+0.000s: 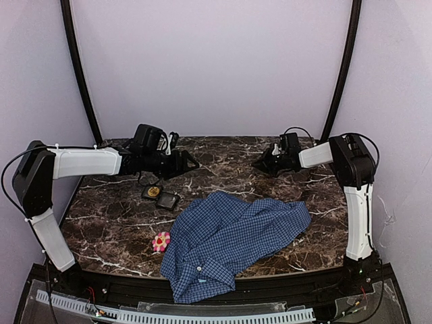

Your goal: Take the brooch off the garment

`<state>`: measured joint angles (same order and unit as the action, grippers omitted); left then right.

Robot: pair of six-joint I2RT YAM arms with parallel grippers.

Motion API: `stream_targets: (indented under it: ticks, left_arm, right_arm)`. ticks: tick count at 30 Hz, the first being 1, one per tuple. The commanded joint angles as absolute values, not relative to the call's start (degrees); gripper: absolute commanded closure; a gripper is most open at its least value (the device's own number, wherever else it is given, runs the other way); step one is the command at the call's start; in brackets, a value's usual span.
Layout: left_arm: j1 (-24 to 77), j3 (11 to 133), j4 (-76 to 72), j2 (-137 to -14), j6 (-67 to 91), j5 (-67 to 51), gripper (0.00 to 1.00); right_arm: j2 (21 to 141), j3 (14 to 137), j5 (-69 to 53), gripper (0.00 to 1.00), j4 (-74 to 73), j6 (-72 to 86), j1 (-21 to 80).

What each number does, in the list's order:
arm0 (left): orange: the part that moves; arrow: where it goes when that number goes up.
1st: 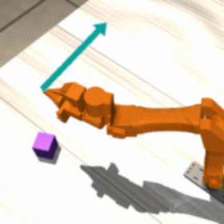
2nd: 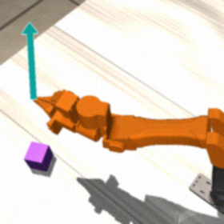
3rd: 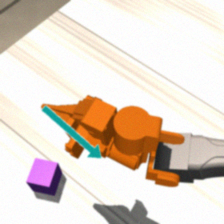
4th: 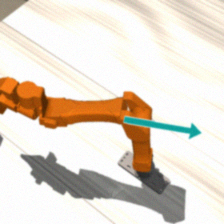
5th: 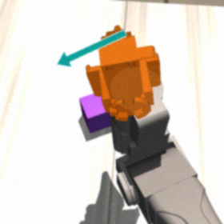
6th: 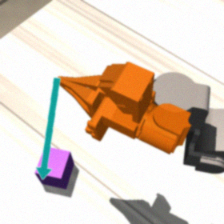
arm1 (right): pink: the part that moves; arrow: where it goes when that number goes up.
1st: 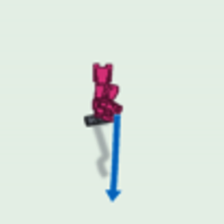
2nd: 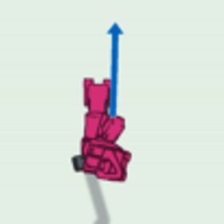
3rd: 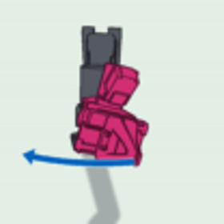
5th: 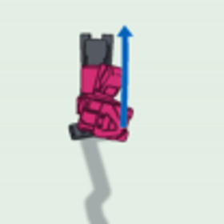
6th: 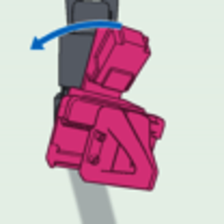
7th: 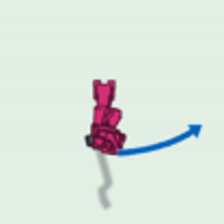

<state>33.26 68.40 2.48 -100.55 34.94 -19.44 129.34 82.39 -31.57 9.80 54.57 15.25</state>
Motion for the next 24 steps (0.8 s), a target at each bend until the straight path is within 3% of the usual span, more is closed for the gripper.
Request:
stream_targets:
  ticks: [1, 24]
  left_arm:
    - [33.05, 68.39, 1.92, -99.29, 34.64, -19.21, 0.23]
    - [32.96, 67.8, 2.36, -98.6, 34.17, -18.94, 0.23]
  right_arm:
    - [133.07, 84.9, -33.16, 1.0, 10.06, 55.32, 16.23]
    - [137.86, 87.4, -35.02, 1.0, 10.47, 57.08, 19.89]
